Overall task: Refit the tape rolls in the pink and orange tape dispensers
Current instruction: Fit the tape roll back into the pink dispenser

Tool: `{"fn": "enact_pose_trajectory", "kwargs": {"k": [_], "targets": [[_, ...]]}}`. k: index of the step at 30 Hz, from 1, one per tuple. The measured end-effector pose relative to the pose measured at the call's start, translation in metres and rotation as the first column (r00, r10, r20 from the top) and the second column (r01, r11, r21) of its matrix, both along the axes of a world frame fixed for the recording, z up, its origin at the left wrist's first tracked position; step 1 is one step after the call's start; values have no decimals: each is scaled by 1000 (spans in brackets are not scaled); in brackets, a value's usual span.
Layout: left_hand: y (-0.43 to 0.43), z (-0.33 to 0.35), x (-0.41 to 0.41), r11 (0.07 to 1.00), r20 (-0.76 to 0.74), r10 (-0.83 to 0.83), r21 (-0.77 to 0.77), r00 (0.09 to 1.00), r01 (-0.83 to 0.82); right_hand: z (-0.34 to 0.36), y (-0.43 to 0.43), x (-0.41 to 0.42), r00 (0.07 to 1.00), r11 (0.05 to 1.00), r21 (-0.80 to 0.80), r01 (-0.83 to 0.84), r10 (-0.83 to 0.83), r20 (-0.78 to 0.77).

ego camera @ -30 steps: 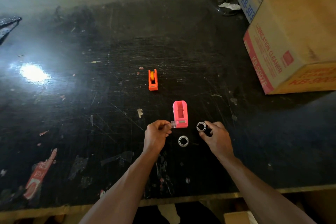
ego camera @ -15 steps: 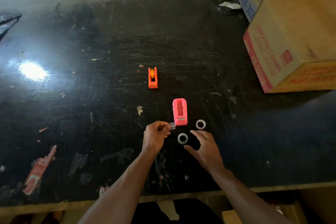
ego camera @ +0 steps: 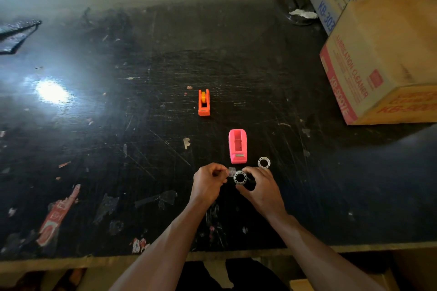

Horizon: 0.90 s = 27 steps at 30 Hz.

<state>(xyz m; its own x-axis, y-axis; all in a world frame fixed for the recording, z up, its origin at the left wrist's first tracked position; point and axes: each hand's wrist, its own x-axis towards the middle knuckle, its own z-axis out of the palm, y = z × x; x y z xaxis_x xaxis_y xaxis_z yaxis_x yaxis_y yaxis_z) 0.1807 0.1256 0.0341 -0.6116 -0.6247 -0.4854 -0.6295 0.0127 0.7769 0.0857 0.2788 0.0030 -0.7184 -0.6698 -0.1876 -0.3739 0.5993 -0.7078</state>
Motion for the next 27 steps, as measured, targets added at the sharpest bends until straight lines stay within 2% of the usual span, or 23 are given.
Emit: {"fn": "enact_pose_trajectory", "kwargs": {"k": [12, 27], "targets": [[-3, 18, -9, 982, -35, -141, -128, 989, 136, 38, -6, -18, 1000, 991, -129, 18, -17, 8], [-3, 25, -17, 981, -56, -160, -119, 986, 153, 48, -13, -29, 990, 993, -62, -101, 94, -107]]}}
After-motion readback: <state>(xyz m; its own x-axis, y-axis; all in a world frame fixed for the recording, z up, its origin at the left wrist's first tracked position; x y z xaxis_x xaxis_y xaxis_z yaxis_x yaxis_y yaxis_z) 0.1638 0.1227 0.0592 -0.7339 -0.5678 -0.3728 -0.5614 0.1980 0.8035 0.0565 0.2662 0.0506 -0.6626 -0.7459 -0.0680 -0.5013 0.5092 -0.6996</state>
